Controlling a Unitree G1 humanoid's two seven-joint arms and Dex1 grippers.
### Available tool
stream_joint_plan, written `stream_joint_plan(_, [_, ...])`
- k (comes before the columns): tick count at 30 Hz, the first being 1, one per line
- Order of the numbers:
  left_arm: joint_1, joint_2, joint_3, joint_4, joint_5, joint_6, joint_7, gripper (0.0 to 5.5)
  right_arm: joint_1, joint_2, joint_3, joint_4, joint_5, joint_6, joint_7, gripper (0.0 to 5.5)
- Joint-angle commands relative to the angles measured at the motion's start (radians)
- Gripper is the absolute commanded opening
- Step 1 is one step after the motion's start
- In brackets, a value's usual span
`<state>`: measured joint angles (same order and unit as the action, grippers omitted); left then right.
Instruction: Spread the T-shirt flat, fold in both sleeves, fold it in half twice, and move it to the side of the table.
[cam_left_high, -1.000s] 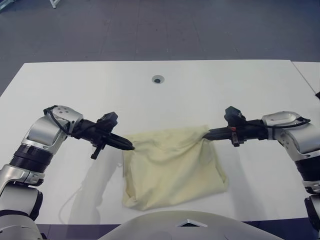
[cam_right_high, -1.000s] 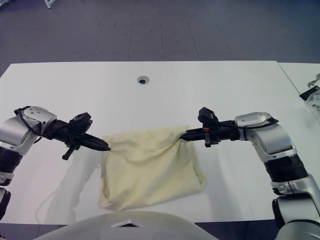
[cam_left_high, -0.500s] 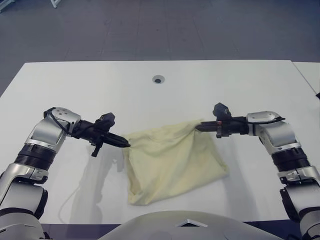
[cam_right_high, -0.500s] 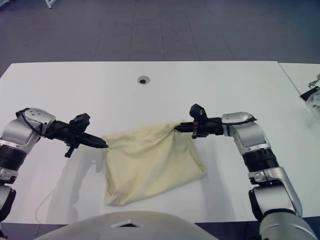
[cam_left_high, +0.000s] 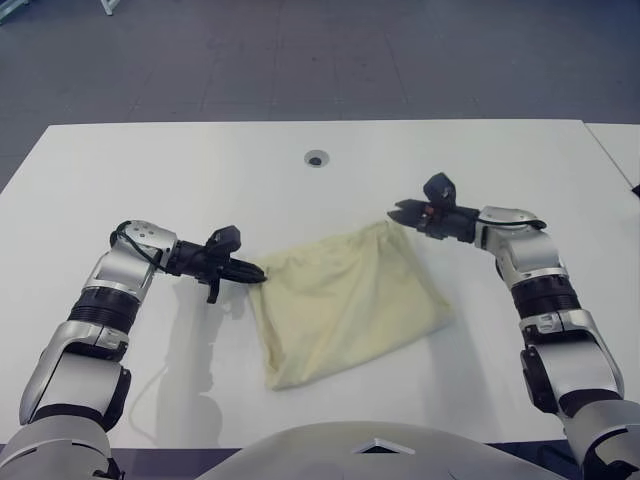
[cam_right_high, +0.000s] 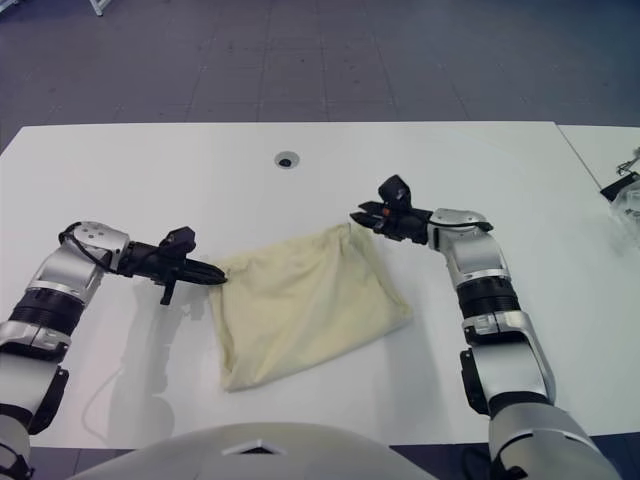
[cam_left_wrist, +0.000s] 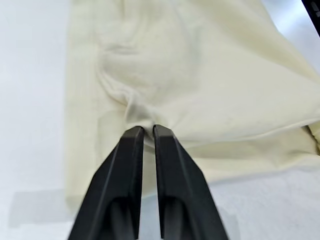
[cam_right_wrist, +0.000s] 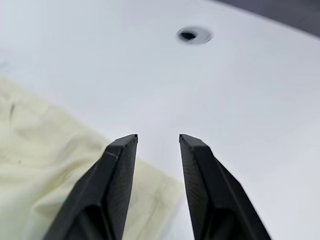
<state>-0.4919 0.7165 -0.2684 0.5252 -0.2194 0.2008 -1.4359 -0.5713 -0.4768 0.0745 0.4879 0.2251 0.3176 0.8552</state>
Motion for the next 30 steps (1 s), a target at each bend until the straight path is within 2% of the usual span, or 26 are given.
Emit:
stream_joint_plan(1, [-0.029, -0.003, 0.102, -0.049, -0.021, 0.010, 0.093, 1.08, 0.104, -0.036, -0.056, -0.226, 0.030, 0.061, -0.031, 2.21])
stream_joint_plan(4, [-0.002, -0.026, 0.149, -0.192, -0.067, 0.068, 0.150, 1.61, 0.235, -0.073, -0.049, -0.459, 0.038, 0.115, -0.030, 2.72])
stream_joint_plan(7, [0.069, -0.076, 0.137, -0.381, -0.073, 0.119, 0.245, 2.10, 0.321, -0.075, 0.001, -0.585, -0.017, 0.119, -0.079, 3.19])
stream_joint_plan(12, [0.212, -0.102, 0.052, -0.512, 0.051, 0.058, 0.376, 2.90, 0.326, -0.053, 0.104, -0.535, -0.151, 0.072, -0.159, 3.97])
stream_joint_plan(17, [0.267, -0.082, 0.009, -0.469, 0.220, -0.091, 0.494, 3.70, 0.301, -0.050, 0.182, -0.410, -0.308, 0.011, -0.253, 4.74])
stream_joint_plan(21, [0.265, -0.062, 0.016, -0.409, 0.258, -0.153, 0.507, 4.44, 0.330, -0.046, 0.122, -0.431, -0.279, 0.047, -0.275, 5.40])
stream_joint_plan(26, [0.259, -0.047, -0.002, -0.285, 0.308, -0.255, 0.534, 5.28, 0.328, 0.024, -0.052, -0.458, -0.137, 0.183, -0.337, 5.40])
stream_joint_plan(30, [0.251, -0.058, -0.008, -0.253, 0.310, -0.307, 0.549, 5.38, 0.303, 0.085, -0.129, -0.449, -0.071, 0.259, -0.399, 5.40])
